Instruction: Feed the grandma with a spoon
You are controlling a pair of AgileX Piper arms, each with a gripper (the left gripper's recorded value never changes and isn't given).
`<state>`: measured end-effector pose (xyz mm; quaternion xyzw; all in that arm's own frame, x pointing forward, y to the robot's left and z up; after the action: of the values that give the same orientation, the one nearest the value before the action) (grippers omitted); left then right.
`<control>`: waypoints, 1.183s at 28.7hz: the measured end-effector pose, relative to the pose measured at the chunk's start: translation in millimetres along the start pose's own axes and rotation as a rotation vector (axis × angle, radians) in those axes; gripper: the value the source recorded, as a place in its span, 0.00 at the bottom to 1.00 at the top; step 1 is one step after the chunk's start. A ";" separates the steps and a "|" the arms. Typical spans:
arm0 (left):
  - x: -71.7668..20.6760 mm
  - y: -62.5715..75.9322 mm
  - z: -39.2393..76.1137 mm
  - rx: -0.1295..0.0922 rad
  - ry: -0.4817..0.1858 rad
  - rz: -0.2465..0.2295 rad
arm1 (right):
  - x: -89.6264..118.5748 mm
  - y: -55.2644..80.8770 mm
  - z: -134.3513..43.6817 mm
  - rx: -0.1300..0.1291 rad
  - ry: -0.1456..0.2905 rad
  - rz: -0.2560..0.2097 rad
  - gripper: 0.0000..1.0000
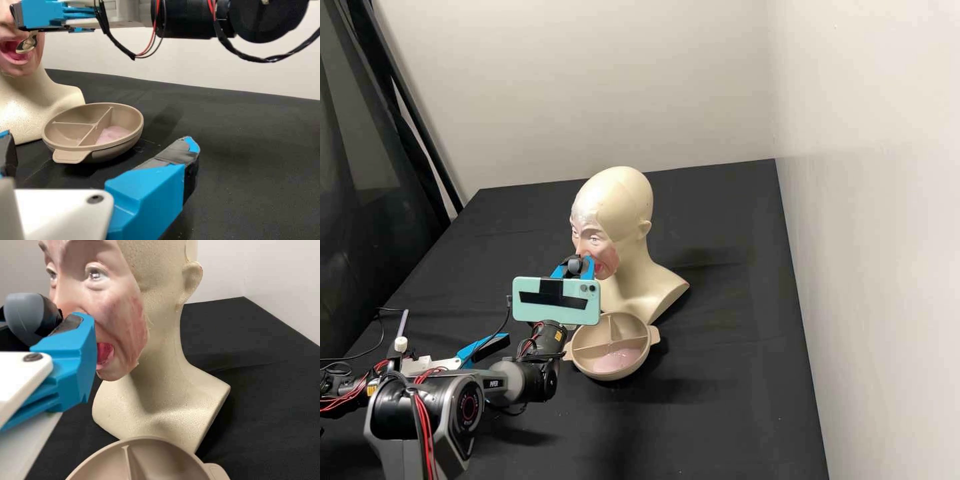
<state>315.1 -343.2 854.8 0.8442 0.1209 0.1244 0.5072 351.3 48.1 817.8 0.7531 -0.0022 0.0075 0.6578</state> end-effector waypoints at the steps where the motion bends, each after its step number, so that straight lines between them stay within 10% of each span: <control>1: 0.0 0.0 0.0 0.000 0.000 0.000 | 0.6 -0.3 0.5 -0.006 -0.001 0.000 0.00; 34: 3.6 -1.2 -0.4 0.000 0.003 -0.012 | 15.1 2.5 -4.6 -0.021 -0.001 0.048 0.00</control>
<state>318.3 -341.2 854.3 0.8433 0.1267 0.1228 0.5077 366.3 52.4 821.2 0.7459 -0.0209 0.0227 0.6654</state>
